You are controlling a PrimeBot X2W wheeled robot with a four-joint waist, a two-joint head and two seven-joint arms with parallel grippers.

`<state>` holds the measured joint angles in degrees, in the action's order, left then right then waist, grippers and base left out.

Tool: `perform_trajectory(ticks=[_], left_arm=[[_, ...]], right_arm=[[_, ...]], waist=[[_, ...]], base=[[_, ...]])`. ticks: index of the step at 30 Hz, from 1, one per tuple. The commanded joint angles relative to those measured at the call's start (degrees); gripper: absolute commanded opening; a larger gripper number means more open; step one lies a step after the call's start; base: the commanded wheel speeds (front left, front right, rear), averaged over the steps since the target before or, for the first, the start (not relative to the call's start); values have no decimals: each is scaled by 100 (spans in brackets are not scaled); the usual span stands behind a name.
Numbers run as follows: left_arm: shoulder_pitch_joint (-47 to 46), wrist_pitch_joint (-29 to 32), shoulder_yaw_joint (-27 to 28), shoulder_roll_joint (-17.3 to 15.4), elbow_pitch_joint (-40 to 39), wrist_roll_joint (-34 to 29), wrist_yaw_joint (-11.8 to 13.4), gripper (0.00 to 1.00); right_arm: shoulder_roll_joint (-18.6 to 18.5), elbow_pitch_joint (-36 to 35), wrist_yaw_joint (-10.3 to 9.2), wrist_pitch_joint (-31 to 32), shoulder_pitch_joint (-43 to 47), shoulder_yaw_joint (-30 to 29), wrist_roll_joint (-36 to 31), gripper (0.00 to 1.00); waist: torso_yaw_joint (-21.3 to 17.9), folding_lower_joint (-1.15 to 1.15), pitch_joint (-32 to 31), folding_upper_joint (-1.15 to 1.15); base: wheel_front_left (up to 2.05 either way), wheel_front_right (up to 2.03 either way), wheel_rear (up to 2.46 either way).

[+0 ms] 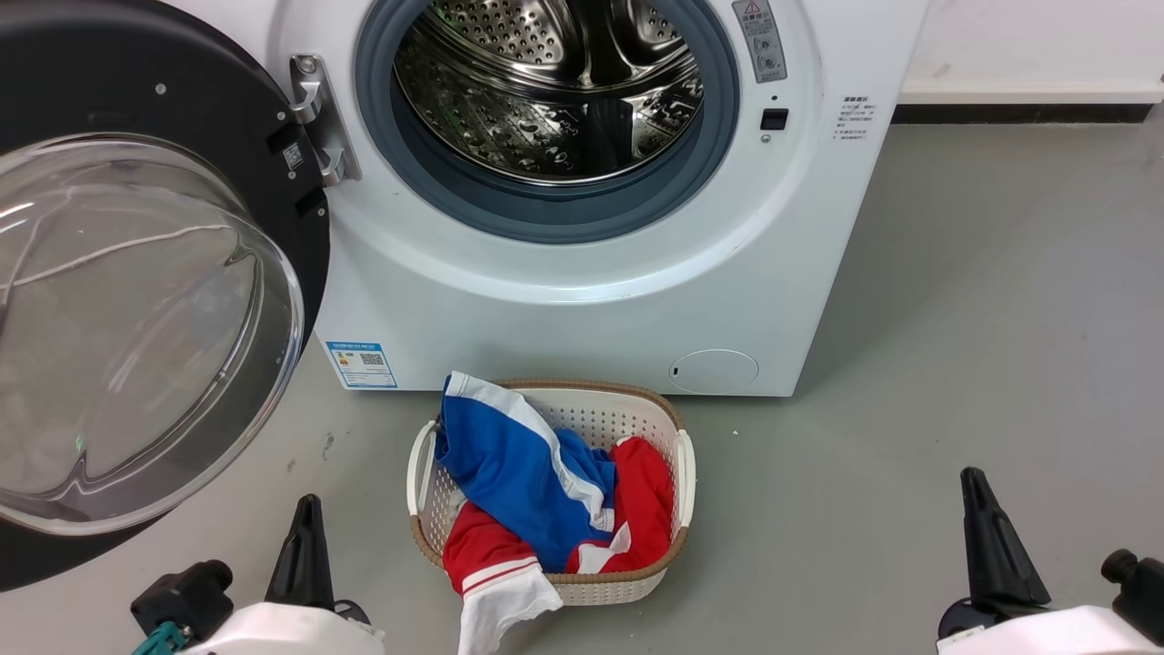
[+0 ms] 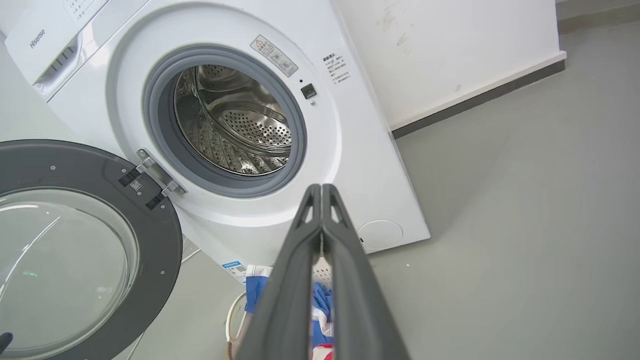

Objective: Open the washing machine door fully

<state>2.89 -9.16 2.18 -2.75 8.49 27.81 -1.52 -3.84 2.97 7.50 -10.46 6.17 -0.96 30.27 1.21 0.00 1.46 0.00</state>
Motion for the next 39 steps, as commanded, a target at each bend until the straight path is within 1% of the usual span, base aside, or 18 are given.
perform_trajectory(ticks=[1,21,34,39], left_arm=[[-179,52,34,-10,-48,260,-42,0],[-401,479,148,-12,116,1996,-203,0],[-520,713,213,-14,208,2945,-290,0],[-551,783,231,-14,234,3213,-315,0]], right_arm=[[-57,-26,0,42,-163,1,277,0],[-110,278,0,407,-473,-34,2044,0],[-122,451,0,628,-641,-76,2991,0],[-123,498,0,692,-688,-89,3255,0]], waist=[[-2,0,-2,0],[-25,0,-27,0],[-41,0,-43,0],[-45,0,-48,0]], base=[[0,0,0],[0,0,0],[0,0,0],[0,0,0]])
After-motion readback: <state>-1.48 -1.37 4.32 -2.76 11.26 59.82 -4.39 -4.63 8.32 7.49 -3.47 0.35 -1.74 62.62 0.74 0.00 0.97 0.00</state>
